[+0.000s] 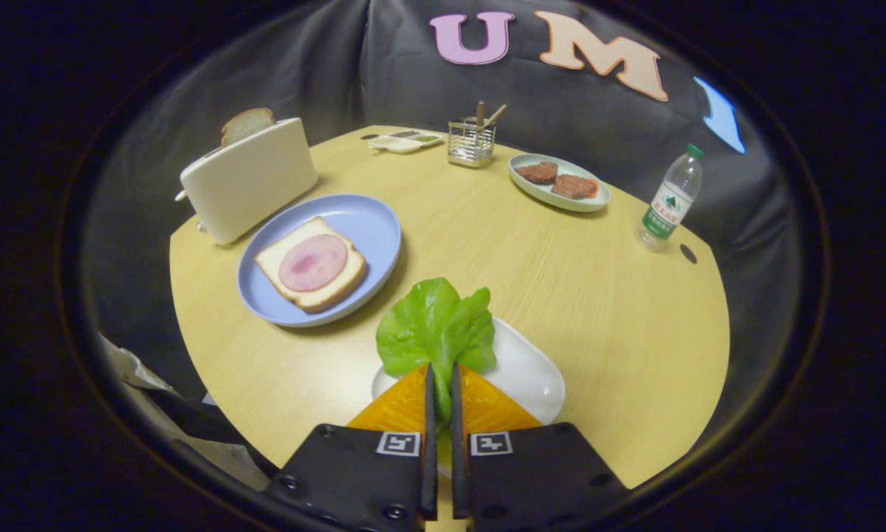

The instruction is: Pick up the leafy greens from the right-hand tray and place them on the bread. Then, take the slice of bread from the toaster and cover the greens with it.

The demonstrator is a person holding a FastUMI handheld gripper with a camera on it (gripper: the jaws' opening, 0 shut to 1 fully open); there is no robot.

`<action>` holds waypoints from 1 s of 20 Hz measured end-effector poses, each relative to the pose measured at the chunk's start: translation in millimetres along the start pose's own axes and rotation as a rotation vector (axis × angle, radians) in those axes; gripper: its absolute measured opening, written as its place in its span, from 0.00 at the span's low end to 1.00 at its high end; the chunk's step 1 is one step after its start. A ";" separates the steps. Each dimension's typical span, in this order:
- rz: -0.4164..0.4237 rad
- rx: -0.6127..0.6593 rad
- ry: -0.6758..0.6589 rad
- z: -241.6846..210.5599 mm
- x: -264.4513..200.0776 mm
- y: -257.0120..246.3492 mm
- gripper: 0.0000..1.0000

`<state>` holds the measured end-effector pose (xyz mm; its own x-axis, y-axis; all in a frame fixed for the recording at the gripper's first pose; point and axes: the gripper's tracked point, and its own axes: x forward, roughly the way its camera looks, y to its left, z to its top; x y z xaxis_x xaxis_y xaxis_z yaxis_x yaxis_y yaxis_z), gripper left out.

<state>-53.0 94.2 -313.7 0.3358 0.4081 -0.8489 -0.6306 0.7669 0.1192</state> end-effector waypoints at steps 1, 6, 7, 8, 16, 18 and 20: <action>-0.001 -0.006 -0.011 5.3 -4.5 3.2 0.11; -0.004 -0.023 -0.057 35.3 -21.0 18.2 0.11; -0.005 -0.027 -0.064 39.5 -23.3 21.1 0.11; -0.003 -0.032 -0.074 45.8 -25.9 24.7 0.11; 0.025 -0.067 -0.112 82.7 -23.9 64.5 0.11; 0.041 -0.080 -0.119 90.8 -21.4 78.2 0.11; 0.061 -0.092 -0.124 98.7 -17.5 92.0 0.11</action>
<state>-47.9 206.5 -237.1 0.3753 0.5151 -0.7706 -0.7120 0.6925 0.1161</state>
